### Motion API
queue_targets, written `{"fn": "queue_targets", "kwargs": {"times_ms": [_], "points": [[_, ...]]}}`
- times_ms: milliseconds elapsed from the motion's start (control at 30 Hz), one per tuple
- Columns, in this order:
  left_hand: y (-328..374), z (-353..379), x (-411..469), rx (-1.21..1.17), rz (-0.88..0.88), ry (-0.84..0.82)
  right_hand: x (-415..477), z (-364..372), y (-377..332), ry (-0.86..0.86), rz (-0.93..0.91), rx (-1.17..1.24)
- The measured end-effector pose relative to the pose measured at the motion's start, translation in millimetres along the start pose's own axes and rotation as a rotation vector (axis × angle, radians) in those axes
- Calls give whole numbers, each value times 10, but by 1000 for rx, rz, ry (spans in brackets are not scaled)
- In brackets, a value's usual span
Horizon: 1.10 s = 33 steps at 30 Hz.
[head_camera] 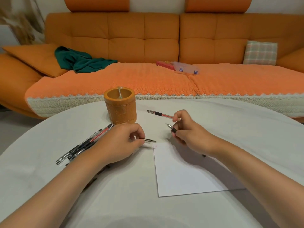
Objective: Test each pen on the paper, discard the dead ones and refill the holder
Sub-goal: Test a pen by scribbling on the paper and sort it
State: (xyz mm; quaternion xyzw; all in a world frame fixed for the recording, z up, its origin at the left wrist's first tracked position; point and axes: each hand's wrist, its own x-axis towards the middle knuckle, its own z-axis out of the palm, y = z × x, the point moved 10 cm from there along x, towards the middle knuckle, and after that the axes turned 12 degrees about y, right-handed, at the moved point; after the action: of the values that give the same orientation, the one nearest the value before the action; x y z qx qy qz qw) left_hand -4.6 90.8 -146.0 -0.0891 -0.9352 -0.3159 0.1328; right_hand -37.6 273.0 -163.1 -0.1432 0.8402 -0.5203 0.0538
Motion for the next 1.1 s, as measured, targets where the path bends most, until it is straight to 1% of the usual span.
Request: {"fn": "queue_targets", "kwargs": {"times_ms": [67,100,200,267,400,567,633,800,933,1033,1100], "points": [[-3,55,-25,42,25,-54,17,40,23,3,109,379],[24,92,-43,54,52,-79,14,62,36,1,149,495],[113,189,-80,107,154,-125,7,165,137,-49,276,725],[135,222,-93,137,187,-141,4,204,188,-80,307,766],[137,273,-104,144,217,-164,-9,250,224,-84,274,717],[141,284,-107,59,242,-93,27,189,225,76,227,633],[162,306,-128,38,265,-81,38,183,220,102,214,598],[140,428,-186,56,286,-129,-1,251,195,69,196,402],[105,421,-197,30,253,-140,-18,248,188,72,194,326],[106,419,-214,22,235,-159,36,161,130,144,102,138],[114,417,-220,19,236,-157,56,166,82,161,42,70]]}}
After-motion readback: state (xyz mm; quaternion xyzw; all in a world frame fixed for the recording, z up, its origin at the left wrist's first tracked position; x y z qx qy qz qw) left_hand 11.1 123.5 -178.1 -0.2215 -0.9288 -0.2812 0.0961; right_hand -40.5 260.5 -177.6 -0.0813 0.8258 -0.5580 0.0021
